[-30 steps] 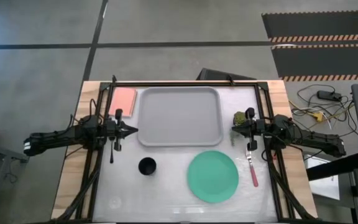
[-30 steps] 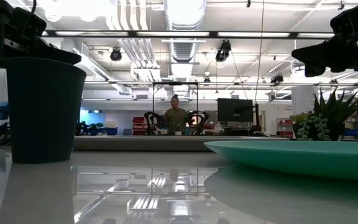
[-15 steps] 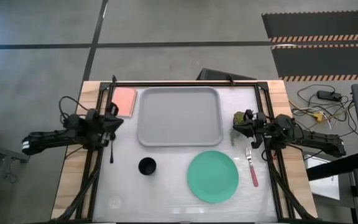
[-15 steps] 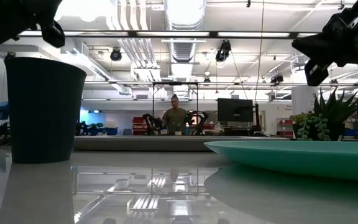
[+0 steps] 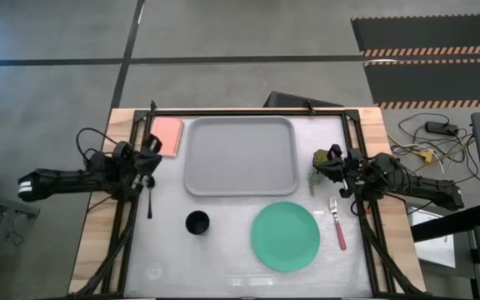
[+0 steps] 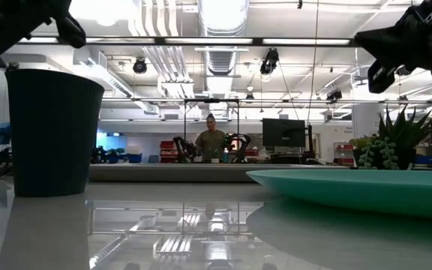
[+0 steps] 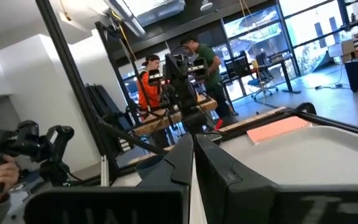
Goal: Pick and place plate/cup/fork/spoon on tray
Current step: Put the black cup on the gray serving tray
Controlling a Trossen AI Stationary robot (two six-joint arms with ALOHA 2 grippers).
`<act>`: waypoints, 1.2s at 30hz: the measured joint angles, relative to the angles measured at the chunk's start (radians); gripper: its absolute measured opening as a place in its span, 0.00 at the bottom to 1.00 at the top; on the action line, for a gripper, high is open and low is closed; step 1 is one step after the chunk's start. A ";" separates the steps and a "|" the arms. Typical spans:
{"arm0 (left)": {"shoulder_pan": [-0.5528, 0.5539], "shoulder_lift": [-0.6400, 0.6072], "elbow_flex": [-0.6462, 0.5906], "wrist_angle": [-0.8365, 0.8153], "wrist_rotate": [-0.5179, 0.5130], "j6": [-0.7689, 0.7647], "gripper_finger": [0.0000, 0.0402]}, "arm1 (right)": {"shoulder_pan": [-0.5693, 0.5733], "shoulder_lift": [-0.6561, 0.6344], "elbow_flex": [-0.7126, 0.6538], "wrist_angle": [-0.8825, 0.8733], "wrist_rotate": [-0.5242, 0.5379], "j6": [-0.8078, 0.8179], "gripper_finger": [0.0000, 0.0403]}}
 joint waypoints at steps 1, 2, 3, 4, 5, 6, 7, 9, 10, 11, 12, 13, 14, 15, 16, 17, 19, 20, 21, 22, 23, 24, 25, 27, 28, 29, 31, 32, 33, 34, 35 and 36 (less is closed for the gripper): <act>-0.001 0.021 0.012 0.000 0.010 -0.006 0.00 | 0.000 0.000 0.000 0.002 0.001 0.000 0.02; -0.001 0.042 0.026 0.000 0.017 -0.019 0.00 | 0.000 0.000 0.000 0.006 0.007 0.000 0.02; -0.002 0.064 0.041 0.001 0.019 -0.031 0.00 | 0.000 0.000 0.000 0.016 0.020 -0.002 0.02; -0.004 0.088 0.058 0.003 0.019 -0.044 0.00 | 0.000 0.000 0.000 0.028 0.034 -0.003 0.02; -0.007 0.111 0.074 0.001 0.021 -0.052 0.00 | 0.000 0.000 0.000 0.041 0.050 -0.005 0.02; -0.010 0.132 0.092 0.000 0.029 -0.056 0.00 | 0.000 0.000 0.000 0.054 0.065 -0.015 0.02; -0.012 0.155 0.112 0.001 0.046 -0.061 0.00 | 0.000 0.000 0.000 0.070 0.078 -0.024 0.02; -0.019 0.207 0.148 0.003 0.064 -0.073 0.00 | 0.000 0.000 0.000 0.115 0.080 -0.054 0.02; -0.022 0.231 0.165 0.003 0.067 -0.086 0.00 | 0.000 0.000 0.000 0.142 0.080 -0.070 0.02; -0.025 0.253 0.180 0.003 0.069 -0.099 0.00 | 0.000 0.000 0.003 0.162 0.080 -0.087 0.02; -0.031 0.274 0.194 0.003 0.069 -0.118 0.00 | 0.000 0.000 0.008 0.164 0.080 -0.108 0.02; -0.036 0.295 0.208 0.003 0.069 -0.148 0.00 | 0.000 0.001 0.020 0.160 0.080 -0.131 0.02; -0.043 0.317 0.223 0.000 0.069 -0.183 0.00 | 0.000 0.002 0.033 0.161 0.080 -0.146 0.02; -0.049 0.336 0.238 -0.003 0.071 -0.211 0.00 | 0.000 0.002 0.046 0.163 0.080 -0.157 0.02; -0.054 0.355 0.253 -0.017 0.073 -0.225 0.00 | 0.000 0.003 0.058 0.167 0.080 -0.168 0.02; -0.059 0.374 0.265 -0.027 0.080 -0.228 0.00 | 0.000 0.006 0.067 0.170 0.080 -0.178 0.02; -0.070 0.405 0.298 -0.060 0.089 -0.228 0.00 | 0.000 0.013 0.079 0.165 0.080 -0.203 0.02; -0.073 0.417 0.320 -0.086 0.090 -0.228 0.00 | 0.000 0.015 0.085 0.163 0.080 -0.214 0.02; -0.074 0.426 0.342 -0.127 0.090 -0.228 0.00 | 0.000 0.018 0.090 0.163 0.080 -0.226 0.02; -0.074 0.435 0.362 -0.176 0.090 -0.227 0.00 | 0.000 0.021 0.094 0.166 0.080 -0.234 0.02; -0.074 0.446 0.388 -0.234 0.090 -0.225 0.00 | 0.000 0.024 0.096 0.168 0.080 -0.243 0.02; -0.074 0.455 0.412 -0.297 0.089 -0.218 0.00 | 0.000 0.028 0.097 0.168 0.080 -0.256 0.02; -0.074 0.462 0.435 -0.359 0.088 -0.207 0.00 | 0.000 0.033 0.097 0.169 0.080 -0.267 0.02; -0.078 0.478 0.487 -0.487 0.059 -0.202 0.00 | 0.000 0.041 0.097 0.180 0.082 -0.291 0.02; -0.083 0.485 0.509 -0.557 0.036 -0.202 0.00 | 0.000 0.046 0.097 0.188 0.091 -0.299 0.02; -0.088 0.494 0.534 -0.638 0.011 -0.207 0.00 | 0.000 0.049 0.098 0.193 0.105 -0.302 0.02; -0.106 0.514 0.588 -0.807 -0.052 -0.236 0.00 | 0.000 0.054 0.098 0.191 0.144 -0.305 0.02; -0.118 0.524 0.618 -0.890 -0.081 -0.253 0.00 | 0.000 0.054 0.098 0.188 0.161 -0.308 0.02; -0.133 0.534 0.650 -0.973 -0.111 -0.267 0.00 | 0.000 0.055 0.098 0.187 0.172 -0.308 0.02; -0.151 0.546 0.682 -1.049 -0.139 -0.287 0.00 | 0.000 0.056 0.098 0.186 0.181 -0.308 0.02; -0.169 0.561 0.713 -1.121 -0.160 -0.308 0.00 | 0.000 0.059 0.099 0.185 0.183 -0.305 0.02; -0.187 0.577 0.745 -1.194 -0.180 -0.330 0.00 | 0.000 0.060 0.099 0.180 0.183 -0.300 0.02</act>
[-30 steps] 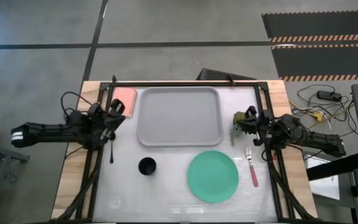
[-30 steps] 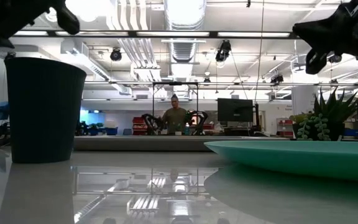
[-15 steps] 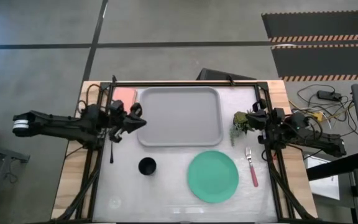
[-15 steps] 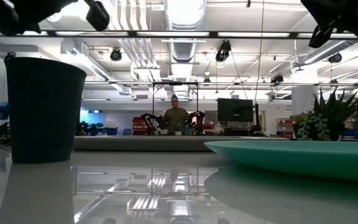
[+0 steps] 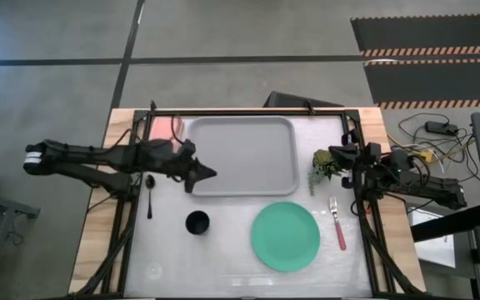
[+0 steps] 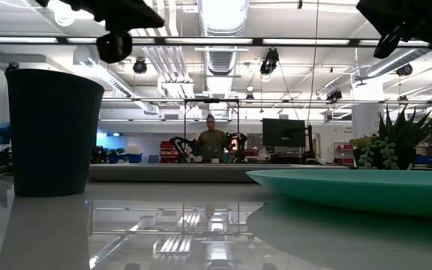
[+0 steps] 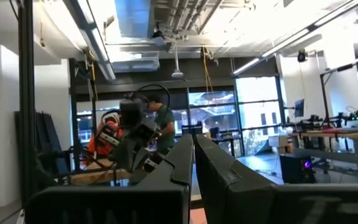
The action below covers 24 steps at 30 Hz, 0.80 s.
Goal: Pick and place plate/cup/fork/spoon on tray
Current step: Put the black cup on the gray serving tray
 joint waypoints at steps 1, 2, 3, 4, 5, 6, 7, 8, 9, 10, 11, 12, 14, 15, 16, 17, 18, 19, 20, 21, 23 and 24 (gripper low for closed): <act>-0.018 0.015 0.032 -0.060 -0.014 -0.025 0.00 | 0.000 0.000 0.000 -0.003 0.000 0.007 0.02; -0.035 0.032 0.064 -0.115 -0.025 -0.050 0.00 | 0.000 0.000 0.000 -0.007 0.000 0.014 0.02; -0.051 0.048 0.096 -0.162 -0.031 -0.073 0.00 | 0.000 0.000 0.000 -0.012 0.000 0.020 0.02; -0.065 0.064 0.125 -0.203 -0.035 -0.094 0.00 | 0.000 0.000 0.000 -0.021 0.000 0.025 0.02; -0.079 0.083 0.154 -0.243 -0.036 -0.122 0.00 | 0.000 0.000 0.000 -0.030 0.000 0.025 0.02; -0.090 0.103 0.180 -0.287 -0.036 -0.151 0.00 | 0.000 0.001 0.000 -0.034 0.000 0.025 0.02; -0.103 0.123 0.204 -0.324 -0.037 -0.182 0.00 | 0.000 0.003 0.000 -0.034 0.000 0.021 0.02; -0.115 0.145 0.228 -0.352 -0.038 -0.207 0.00 | 0.000 0.005 0.001 -0.031 0.000 0.019 0.02; -0.127 0.167 0.251 -0.377 -0.038 -0.230 0.00 | 0.000 0.006 0.001 -0.032 0.000 0.019 0.02; -0.139 0.189 0.275 -0.407 -0.038 -0.258 0.00 | 0.000 0.009 0.001 -0.033 0.000 0.019 0.02; -0.154 0.212 0.297 -0.434 -0.038 -0.293 0.00 | 0.000 0.012 0.001 -0.032 0.000 0.019 0.02; -0.170 0.235 0.318 -0.464 -0.038 -0.327 0.00 | 0.000 0.013 0.001 -0.033 0.000 0.019 0.02; -0.207 0.281 0.359 -0.529 -0.035 -0.395 0.00 | 0.000 0.013 0.001 -0.032 0.000 0.010 0.02; -0.226 0.303 0.381 -0.566 -0.034 -0.427 0.00 | 0.000 0.013 0.001 -0.031 0.000 0.001 0.02; -0.245 0.323 0.403 -0.607 -0.034 -0.458 0.00 | 0.000 0.013 0.001 -0.031 0.001 -0.004 0.02; -0.264 0.341 0.421 -0.648 -0.034 -0.491 0.00 | 0.000 0.013 0.001 -0.031 0.001 -0.010 0.02; -0.283 0.357 0.435 -0.683 -0.034 -0.521 0.00 | 0.000 0.013 0.001 -0.031 0.001 -0.016 0.02; -0.300 0.374 0.449 -0.719 -0.032 -0.554 0.00 | 0.000 0.013 0.001 -0.031 0.001 -0.023 0.02; -0.316 0.389 0.461 -0.752 -0.027 -0.588 0.00 | 0.000 0.013 0.001 -0.030 0.001 -0.028 0.02; -0.329 0.403 0.472 -0.780 -0.019 -0.616 0.00 | 0.000 0.013 0.001 -0.031 0.002 -0.034 0.02; -0.351 0.417 0.488 -0.814 0.002 -0.660 0.00 | 0.000 0.013 0.001 -0.029 0.002 -0.047 0.02; -0.359 0.418 0.489 -0.816 0.017 -0.673 0.00 | 0.000 0.013 0.001 -0.025 0.002 -0.053 0.02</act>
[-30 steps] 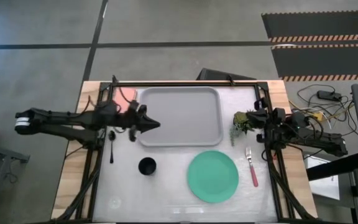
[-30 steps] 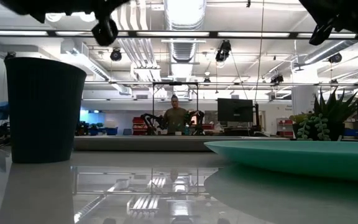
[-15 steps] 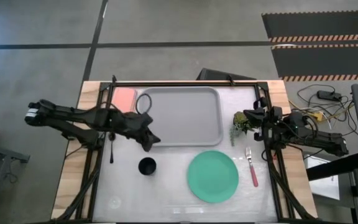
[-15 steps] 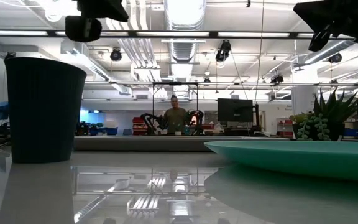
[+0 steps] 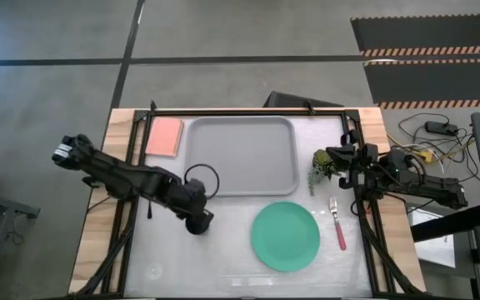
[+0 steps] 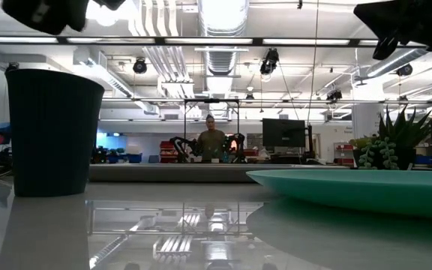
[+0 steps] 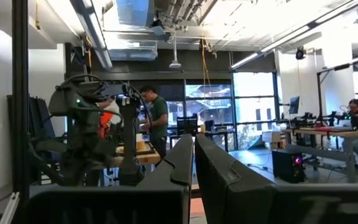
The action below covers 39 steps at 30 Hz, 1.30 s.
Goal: Pick and place plate/cup/fork/spoon on tray
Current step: Put the black cup on the gray serving tray
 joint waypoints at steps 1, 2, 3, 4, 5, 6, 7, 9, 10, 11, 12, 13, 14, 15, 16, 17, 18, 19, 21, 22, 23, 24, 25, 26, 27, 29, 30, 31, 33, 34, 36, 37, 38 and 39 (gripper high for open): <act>-0.007 0.001 0.000 -0.001 0.013 -0.006 0.00 | 0.000 0.000 0.000 0.003 0.000 -0.002 0.02; -0.012 0.001 -0.001 0.001 0.027 -0.007 0.00 | 0.000 0.000 0.000 0.003 0.001 -0.004 0.02; -0.015 0.001 -0.005 0.003 0.034 -0.008 0.00 | 0.000 0.000 0.000 0.003 0.002 -0.009 0.02; -0.016 0.000 -0.012 0.000 0.034 -0.008 0.00 | 0.000 0.000 0.000 0.003 0.004 -0.015 0.02; -0.016 0.000 -0.017 -0.001 0.032 -0.007 0.00 | 0.000 0.000 0.000 0.003 0.006 -0.020 0.02; -0.016 0.000 -0.022 0.001 0.030 -0.006 0.00 | 0.000 0.000 0.000 0.004 0.012 -0.025 0.02; -0.016 0.000 -0.027 0.001 0.030 -0.004 0.00 | 0.000 0.000 0.000 0.006 0.023 -0.026 0.02; -0.015 0.000 -0.034 0.003 0.027 0.010 0.00 | 0.000 0.000 0.000 0.007 0.036 -0.025 0.02; -0.016 -0.001 -0.038 0.003 0.029 0.019 0.00 | 0.000 0.000 0.000 0.007 0.040 -0.025 0.02; -0.016 -0.001 -0.042 -0.004 0.038 0.022 0.00 | 0.000 0.000 0.000 0.006 0.042 -0.024 0.02; -0.016 -0.001 -0.042 -0.032 0.058 0.018 0.00 | 0.000 0.000 0.000 0.005 0.042 -0.015 0.02; -0.016 -0.006 -0.042 -0.086 0.078 0.007 0.00 | 0.000 0.000 0.000 0.003 0.042 -0.008 0.02; -0.016 -0.016 -0.043 -0.162 0.082 -0.012 0.00 | 0.000 0.000 0.000 0.002 0.042 -0.003 0.02; -0.016 -0.026 -0.043 -0.244 0.068 -0.037 0.00 | 0.000 0.000 0.000 0.002 0.042 0.006 0.02; -0.016 -0.042 -0.043 -0.336 0.040 -0.064 0.00 | 0.000 0.000 0.000 0.002 0.042 0.012 0.02; -0.016 -0.056 -0.044 -0.417 0.012 -0.093 0.00 | 0.000 0.000 0.000 0.002 0.042 0.012 0.02; -0.015 -0.068 -0.047 -0.492 -0.005 -0.123 0.00 | 0.000 0.000 0.000 0.002 0.042 0.012 0.02; -0.014 -0.083 -0.051 -0.562 -0.024 -0.155 0.00 | 0.000 0.000 0.000 0.002 0.042 0.013 0.02; -0.014 -0.127 -0.068 -0.582 -0.076 -0.199 0.00 | 0.000 0.000 0.001 0.002 0.042 0.013 0.02; -0.014 -0.160 -0.090 -0.557 -0.108 -0.214 0.00 | 0.000 0.000 0.001 0.001 0.042 0.015 0.02; -0.014 -0.188 -0.113 -0.537 -0.131 -0.225 0.00 | 0.000 0.000 0.001 0.001 0.042 0.019 0.02; -0.013 -0.216 -0.140 -0.515 -0.151 -0.237 0.00 | 0.000 0.000 0.001 0.001 0.042 0.024 0.02; -0.013 -0.237 -0.167 -0.507 -0.166 -0.256 0.00 | 0.000 0.000 0.001 0.001 0.042 0.028 0.02; -0.013 -0.258 -0.201 -0.505 -0.177 -0.283 0.00 | 0.000 0.000 0.001 0.001 0.042 0.032 0.02; -0.013 -0.278 -0.240 -0.510 -0.185 -0.313 0.00 | 0.000 0.000 0.001 0.002 0.042 0.035 0.02; -0.013 -0.314 -0.319 -0.509 -0.190 -0.367 0.00 | 0.000 0.000 0.001 0.001 0.042 0.036 0.02; -0.013 -0.327 -0.361 -0.500 -0.190 -0.385 0.00 | 0.000 0.000 0.001 0.001 0.042 0.037 0.02; -0.013 -0.335 -0.405 -0.482 -0.189 -0.399 0.00 | 0.000 0.000 0.001 0.001 0.042 0.038 0.02; -0.011 -0.344 -0.483 -0.415 -0.189 -0.418 0.00 | 0.000 0.000 0.001 0.001 0.042 0.038 0.02; -0.009 -0.347 -0.519 -0.381 -0.188 -0.427 0.00 | 0.000 0.000 0.001 0.001 0.042 0.038 0.02; -0.005 -0.338 -0.555 -0.344 -0.186 -0.429 0.00 | 0.000 0.000 0.001 0.001 0.042 0.036 0.02; -0.001 -0.312 -0.543 -0.356 -0.200 -0.444 0.00 | 0.000 0.000 0.001 0.001 0.042 0.033 0.02; 0.000 -0.292 -0.531 -0.382 -0.220 -0.454 0.00 | 0.000 0.000 0.001 0.001 0.043 0.028 0.02; 0.006 -0.273 -0.526 -0.395 -0.238 -0.456 0.00 | 0.000 0.000 0.001 0.001 0.044 0.026 0.02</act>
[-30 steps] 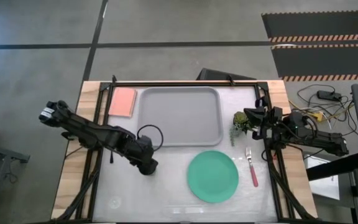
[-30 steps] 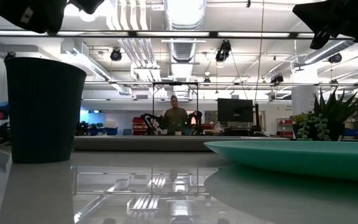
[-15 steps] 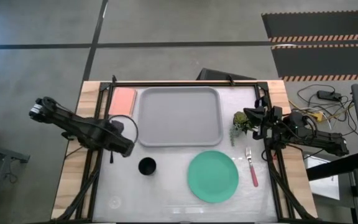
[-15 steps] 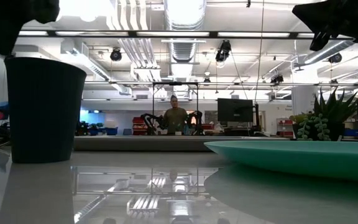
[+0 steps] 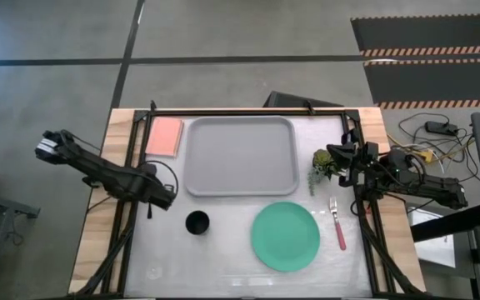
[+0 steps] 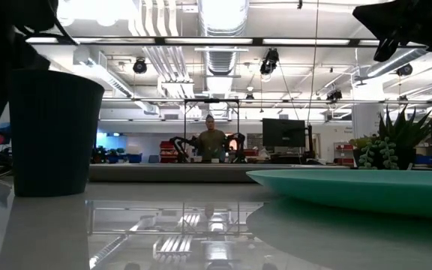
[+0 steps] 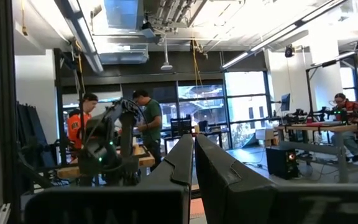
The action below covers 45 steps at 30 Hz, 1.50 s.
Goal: Pick and place plate/cup/fork/spoon on tray
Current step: Put the black cup on the gray serving tray
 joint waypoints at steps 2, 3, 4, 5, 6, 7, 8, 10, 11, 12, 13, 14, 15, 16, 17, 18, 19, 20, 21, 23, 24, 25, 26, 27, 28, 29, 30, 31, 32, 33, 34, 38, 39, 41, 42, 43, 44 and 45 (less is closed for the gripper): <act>0.012 0.039 -0.002 -0.005 -0.026 -0.006 0.00 | 0.000 0.000 0.000 0.001 0.005 -0.001 0.02; 0.016 0.060 -0.008 0.004 -0.028 -0.013 0.00 | 0.000 0.000 0.000 0.000 0.005 -0.007 0.02; 0.019 0.083 -0.016 0.017 -0.028 -0.018 0.00 | 0.000 0.000 0.000 0.001 0.005 -0.013 0.02; 0.020 0.109 -0.022 0.030 -0.027 -0.022 0.00 | 0.000 0.000 0.000 0.001 0.006 -0.015 0.02; 0.020 0.135 -0.026 0.037 -0.027 -0.022 0.00 | 0.000 0.000 0.000 0.001 0.006 -0.015 0.02; 0.020 0.162 -0.028 0.040 -0.026 -0.022 0.00 | 0.000 0.000 0.000 0.001 0.006 -0.016 0.02; 0.020 0.189 -0.028 0.039 -0.026 -0.024 0.00 | 0.000 0.000 0.000 0.001 0.006 -0.016 0.02; 0.023 0.244 -0.028 0.037 -0.027 -0.040 0.00 | 0.000 0.000 0.000 0.001 0.006 -0.016 0.02; 0.024 0.269 -0.028 0.035 -0.029 -0.051 0.00 | 0.000 0.000 0.000 0.001 0.006 -0.017 0.02; 0.026 0.294 -0.028 0.033 -0.032 -0.063 0.00 | 0.000 0.000 0.000 0.001 0.006 -0.018 0.02; 0.027 0.323 -0.027 0.032 -0.033 -0.072 0.00 | 0.000 0.000 0.000 0.001 0.006 -0.019 0.02; 0.027 0.353 -0.027 0.032 -0.035 -0.081 0.00 | 0.000 0.000 0.000 0.001 0.006 -0.019 0.02; 0.027 0.382 -0.027 0.033 -0.031 -0.086 0.00 | 0.000 0.000 0.000 0.001 0.006 -0.019 0.02; 0.027 0.411 -0.027 0.034 -0.025 -0.091 0.00 | 0.000 0.000 0.000 0.001 0.006 -0.019 0.02; 0.027 0.438 -0.027 0.041 -0.016 -0.097 0.00 | 0.000 0.000 0.000 0.001 0.006 -0.019 0.02; 0.027 0.465 -0.027 0.041 -0.006 -0.096 0.00 | 0.000 0.000 0.000 0.001 0.006 -0.019 0.02; 0.027 0.490 -0.027 0.043 0.003 -0.096 0.00 | 0.000 0.000 0.000 0.001 0.006 -0.019 0.02; 0.027 0.513 -0.027 0.045 0.015 -0.095 0.00 | 0.000 0.000 0.000 0.001 0.006 -0.019 0.02; 0.027 0.531 -0.027 0.049 0.026 -0.093 0.00 | 0.000 0.000 0.000 0.001 0.006 -0.019 0.02; 0.027 0.563 -0.028 0.050 0.037 -0.089 0.00 | 0.000 0.000 0.000 0.000 0.006 -0.026 0.02; 0.027 0.571 -0.028 0.050 0.039 -0.088 0.00 | 0.000 0.000 0.000 0.000 0.006 -0.028 0.02; 0.027 0.576 -0.028 0.050 0.041 -0.089 0.00 | 0.000 0.000 0.000 0.001 0.006 -0.029 0.02; 0.027 0.580 -0.028 0.050 0.044 -0.089 0.00 | 0.000 0.000 0.000 0.000 0.006 -0.031 0.02; 0.029 0.580 -0.028 0.050 0.045 -0.089 0.00 | 0.000 0.000 0.000 0.000 0.006 -0.034 0.02; 0.031 0.579 -0.027 0.050 0.048 -0.091 0.00 | 0.000 0.000 0.000 0.000 0.006 -0.037 0.02; 0.032 0.575 -0.024 0.052 0.055 -0.097 0.00 | 0.000 0.000 0.000 0.000 0.006 -0.039 0.02; 0.032 0.567 -0.020 0.056 0.064 -0.105 0.00 | 0.000 0.000 0.000 0.000 0.006 -0.039 0.02; 0.032 0.557 -0.018 0.058 0.072 -0.110 0.00 | 0.000 0.000 0.000 0.000 0.006 -0.040 0.02; 0.032 0.545 -0.017 0.058 0.075 -0.114 0.00 | 0.000 0.000 0.000 0.000 0.006 -0.041 0.02; 0.032 0.534 -0.017 0.058 0.076 -0.118 0.00 | 0.000 0.000 0.000 0.000 0.006 -0.043 0.02; 0.033 0.522 -0.017 0.058 0.076 -0.118 0.00 | 0.000 0.000 0.000 0.000 0.006 -0.044 0.02; 0.033 0.438 -0.002 0.058 0.085 -0.083 0.00 | 0.000 0.000 0.000 0.000 0.006 -0.045 0.02; 0.033 0.408 0.013 0.056 0.094 -0.055 0.00 | 0.000 0.000 0.000 0.000 0.006 -0.045 0.02; 0.033 0.341 0.050 0.045 0.124 0.027 0.00 | 0.000 0.000 0.000 0.000 0.006 -0.045 0.02; 0.033 0.302 0.078 0.048 0.133 0.097 0.00 | 0.000 0.000 0.000 0.000 0.006 -0.045 0.02; 0.033 0.266 0.108 0.060 0.154 0.176 0.00 | 0.000 0.000 0.000 0.000 0.006 -0.045 0.02; 0.033 0.229 0.138 0.087 0.183 0.258 0.00 | 0.000 0.000 0.000 -0.001 0.006 -0.049 0.02; 0.029 0.196 0.164 0.134 0.221 0.346 0.00 | 0.000 0.000 0.000 0.000 0.006 -0.056 0.02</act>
